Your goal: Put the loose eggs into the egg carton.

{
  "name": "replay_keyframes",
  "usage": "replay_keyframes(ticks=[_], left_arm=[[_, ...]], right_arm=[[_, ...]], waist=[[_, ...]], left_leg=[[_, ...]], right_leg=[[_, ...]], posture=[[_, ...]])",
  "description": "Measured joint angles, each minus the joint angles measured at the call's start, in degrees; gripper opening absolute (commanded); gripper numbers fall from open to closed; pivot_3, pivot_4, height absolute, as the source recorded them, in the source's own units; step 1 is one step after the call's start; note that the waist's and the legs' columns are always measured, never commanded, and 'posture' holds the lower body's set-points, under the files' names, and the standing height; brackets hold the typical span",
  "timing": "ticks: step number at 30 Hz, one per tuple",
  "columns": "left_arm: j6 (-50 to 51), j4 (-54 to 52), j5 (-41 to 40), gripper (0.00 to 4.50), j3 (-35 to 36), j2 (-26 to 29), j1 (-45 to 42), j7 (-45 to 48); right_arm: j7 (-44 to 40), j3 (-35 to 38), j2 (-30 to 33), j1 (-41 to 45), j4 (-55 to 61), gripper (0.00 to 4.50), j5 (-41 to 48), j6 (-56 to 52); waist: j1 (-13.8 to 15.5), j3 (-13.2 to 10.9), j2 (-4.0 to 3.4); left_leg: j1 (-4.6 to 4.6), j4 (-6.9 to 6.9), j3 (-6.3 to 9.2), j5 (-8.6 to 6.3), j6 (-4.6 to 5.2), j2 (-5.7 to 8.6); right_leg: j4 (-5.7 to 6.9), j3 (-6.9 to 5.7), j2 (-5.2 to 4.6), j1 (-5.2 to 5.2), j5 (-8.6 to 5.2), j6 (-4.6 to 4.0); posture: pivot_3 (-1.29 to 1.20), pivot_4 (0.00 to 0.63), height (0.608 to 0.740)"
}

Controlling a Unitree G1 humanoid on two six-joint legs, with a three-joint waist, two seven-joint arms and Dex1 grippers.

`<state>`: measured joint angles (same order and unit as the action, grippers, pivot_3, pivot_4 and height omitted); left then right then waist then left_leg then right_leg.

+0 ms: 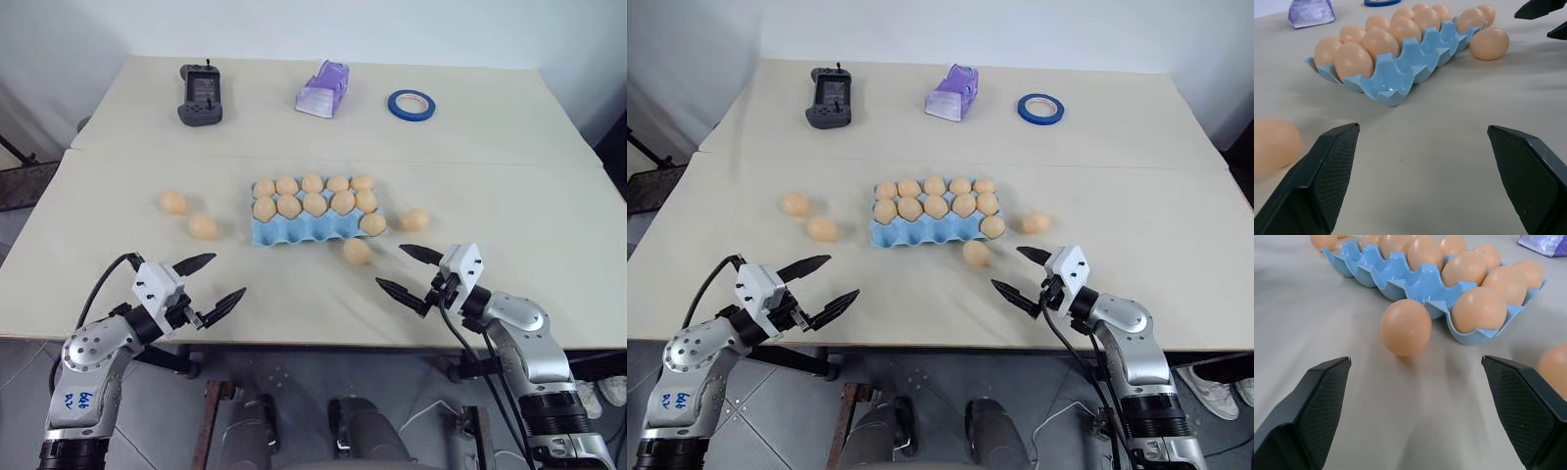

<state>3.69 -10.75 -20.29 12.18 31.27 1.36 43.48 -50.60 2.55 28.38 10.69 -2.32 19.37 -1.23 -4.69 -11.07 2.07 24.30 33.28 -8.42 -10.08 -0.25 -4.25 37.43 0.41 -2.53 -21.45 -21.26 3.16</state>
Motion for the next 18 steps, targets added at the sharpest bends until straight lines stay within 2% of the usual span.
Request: replay_keyframes(ticks=[8, 18], left_arm=[[0.4, 0.63, -1.11, 4.47, -1.4, -0.85, -2.64, 1.24], [-1.92, 2.87, -1.68, 4.47, -10.47, -2.24, -9.33, 10.43]], right_arm=[[1.29, 0.45, 0.02, -1.44, 0.56, 4.5, -0.26, 0.39], [9.31, 12.76, 0.84, -7.61, 1.69, 4.5, 0.27, 3.42]], waist=[[0.14, 0.0, 0.0], [1.35, 0.01, -0.01]], left_leg=[[0.0, 0.02, -0.01, 0.01, 0.0, 0.01], [-0.01, 0.12, -0.01, 0.02, -0.01, 0.02]], right_leg=[[0.02, 0.0, 0.0, 0.01, 0.01, 0.03], [0.02, 0.02, 0.01, 0.06, 0.03, 0.05]], posture=[[0.0, 0.15, 0.74], [0.0, 0.15, 0.74]])
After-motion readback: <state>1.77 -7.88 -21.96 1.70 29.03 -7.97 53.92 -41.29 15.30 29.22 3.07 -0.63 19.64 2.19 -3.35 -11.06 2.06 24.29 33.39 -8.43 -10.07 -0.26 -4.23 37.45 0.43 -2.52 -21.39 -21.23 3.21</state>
